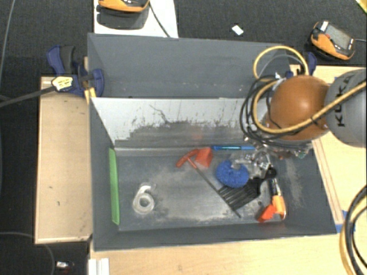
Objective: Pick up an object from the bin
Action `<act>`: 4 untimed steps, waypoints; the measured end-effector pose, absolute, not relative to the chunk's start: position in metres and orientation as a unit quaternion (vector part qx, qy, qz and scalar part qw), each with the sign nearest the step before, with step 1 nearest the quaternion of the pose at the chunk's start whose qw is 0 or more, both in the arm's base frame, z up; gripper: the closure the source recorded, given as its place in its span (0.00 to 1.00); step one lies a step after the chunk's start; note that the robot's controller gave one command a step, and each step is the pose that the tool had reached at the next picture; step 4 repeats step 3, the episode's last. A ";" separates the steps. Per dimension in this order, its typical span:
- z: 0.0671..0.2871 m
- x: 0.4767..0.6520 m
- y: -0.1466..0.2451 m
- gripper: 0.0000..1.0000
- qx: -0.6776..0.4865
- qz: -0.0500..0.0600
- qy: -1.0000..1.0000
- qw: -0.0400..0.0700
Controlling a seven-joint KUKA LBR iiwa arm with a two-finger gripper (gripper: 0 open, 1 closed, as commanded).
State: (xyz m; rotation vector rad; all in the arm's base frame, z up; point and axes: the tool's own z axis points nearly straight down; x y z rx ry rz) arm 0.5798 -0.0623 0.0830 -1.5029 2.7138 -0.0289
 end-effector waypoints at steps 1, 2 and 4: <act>0.101 0.577 -0.062 1.00 -0.483 -0.006 0.875 0.015; 0.141 0.578 -0.062 1.00 -0.484 -0.007 0.875 0.016; 0.181 0.579 -0.062 1.00 -0.483 -0.008 0.875 0.018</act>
Offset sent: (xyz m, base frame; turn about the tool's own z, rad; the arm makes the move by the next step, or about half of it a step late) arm -0.0018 0.0006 0.0247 0.0016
